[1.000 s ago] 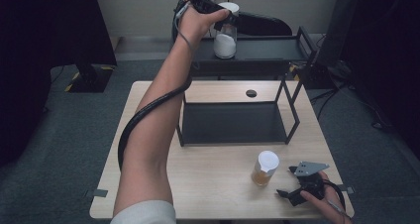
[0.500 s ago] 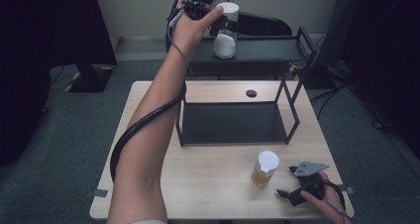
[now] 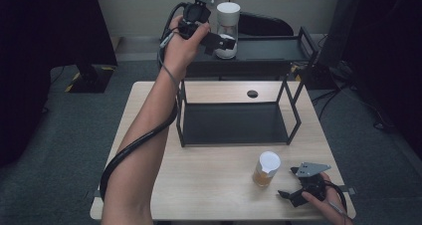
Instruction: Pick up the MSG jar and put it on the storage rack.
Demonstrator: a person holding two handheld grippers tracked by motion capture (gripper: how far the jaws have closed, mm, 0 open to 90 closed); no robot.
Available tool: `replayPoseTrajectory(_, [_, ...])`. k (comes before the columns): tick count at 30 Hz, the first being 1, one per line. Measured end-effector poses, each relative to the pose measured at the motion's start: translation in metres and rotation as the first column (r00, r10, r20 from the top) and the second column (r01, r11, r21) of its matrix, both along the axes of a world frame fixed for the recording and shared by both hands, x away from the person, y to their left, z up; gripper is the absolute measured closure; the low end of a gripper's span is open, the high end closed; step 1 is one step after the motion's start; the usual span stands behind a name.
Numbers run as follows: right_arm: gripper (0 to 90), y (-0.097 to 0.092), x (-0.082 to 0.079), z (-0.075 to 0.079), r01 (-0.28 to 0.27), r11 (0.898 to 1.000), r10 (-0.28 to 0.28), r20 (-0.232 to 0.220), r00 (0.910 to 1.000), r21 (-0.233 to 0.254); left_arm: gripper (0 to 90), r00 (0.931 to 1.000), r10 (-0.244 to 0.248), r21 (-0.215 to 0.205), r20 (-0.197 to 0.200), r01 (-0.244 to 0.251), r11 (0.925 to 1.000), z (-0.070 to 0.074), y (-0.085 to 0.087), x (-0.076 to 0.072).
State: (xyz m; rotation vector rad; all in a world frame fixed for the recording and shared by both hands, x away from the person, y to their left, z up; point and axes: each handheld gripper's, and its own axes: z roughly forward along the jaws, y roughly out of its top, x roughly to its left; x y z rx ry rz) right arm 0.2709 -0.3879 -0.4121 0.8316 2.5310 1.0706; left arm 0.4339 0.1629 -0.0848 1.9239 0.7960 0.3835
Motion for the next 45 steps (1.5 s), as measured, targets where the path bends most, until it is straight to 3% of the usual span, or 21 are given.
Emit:
replayPoseTrajectory(32, [0.0, 0.0, 0.0, 0.0, 0.002, 1.0, -0.002, 0.002, 1.0, 0.0, 2.8, 0.9977, -0.068, -0.025, 0.007, 0.068, 0.9974, -0.069, 0.02, -0.028])
replayPoseTrajectory(45, [0.0, 0.0, -0.001, 0.0, 0.002, 1.0, -0.002, 0.002, 1.0, 0.0, 2.8, 0.9966, -0.081, -0.024, -0.015, 0.081, 0.9964, -0.094, 0.027, -0.035])
